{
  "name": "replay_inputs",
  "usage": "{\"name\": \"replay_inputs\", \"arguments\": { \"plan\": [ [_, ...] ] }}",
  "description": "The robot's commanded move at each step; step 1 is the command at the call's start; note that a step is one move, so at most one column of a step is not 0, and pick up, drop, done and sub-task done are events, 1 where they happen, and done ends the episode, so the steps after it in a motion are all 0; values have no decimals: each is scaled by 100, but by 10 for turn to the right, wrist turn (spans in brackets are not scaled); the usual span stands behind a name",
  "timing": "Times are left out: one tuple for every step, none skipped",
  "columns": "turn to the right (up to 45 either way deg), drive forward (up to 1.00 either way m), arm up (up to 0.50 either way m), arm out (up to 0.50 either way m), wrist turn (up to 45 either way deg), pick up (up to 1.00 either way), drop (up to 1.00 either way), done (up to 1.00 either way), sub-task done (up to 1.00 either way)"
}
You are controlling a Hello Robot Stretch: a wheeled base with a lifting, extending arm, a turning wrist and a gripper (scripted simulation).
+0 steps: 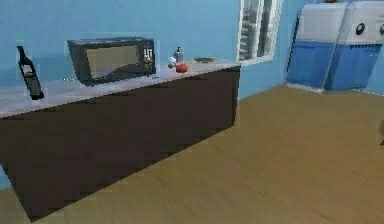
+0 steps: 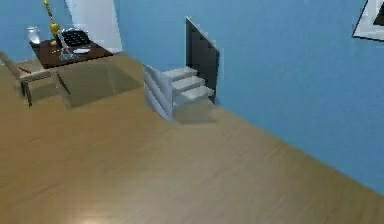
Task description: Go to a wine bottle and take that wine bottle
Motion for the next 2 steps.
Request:
{"name": "replay_inputs", "arguments": {
  "plan": [
    [-390,0,0,0,0,0,0,0,0],
    [0,100,0,0,0,0,0,0,0]
  ]
}}
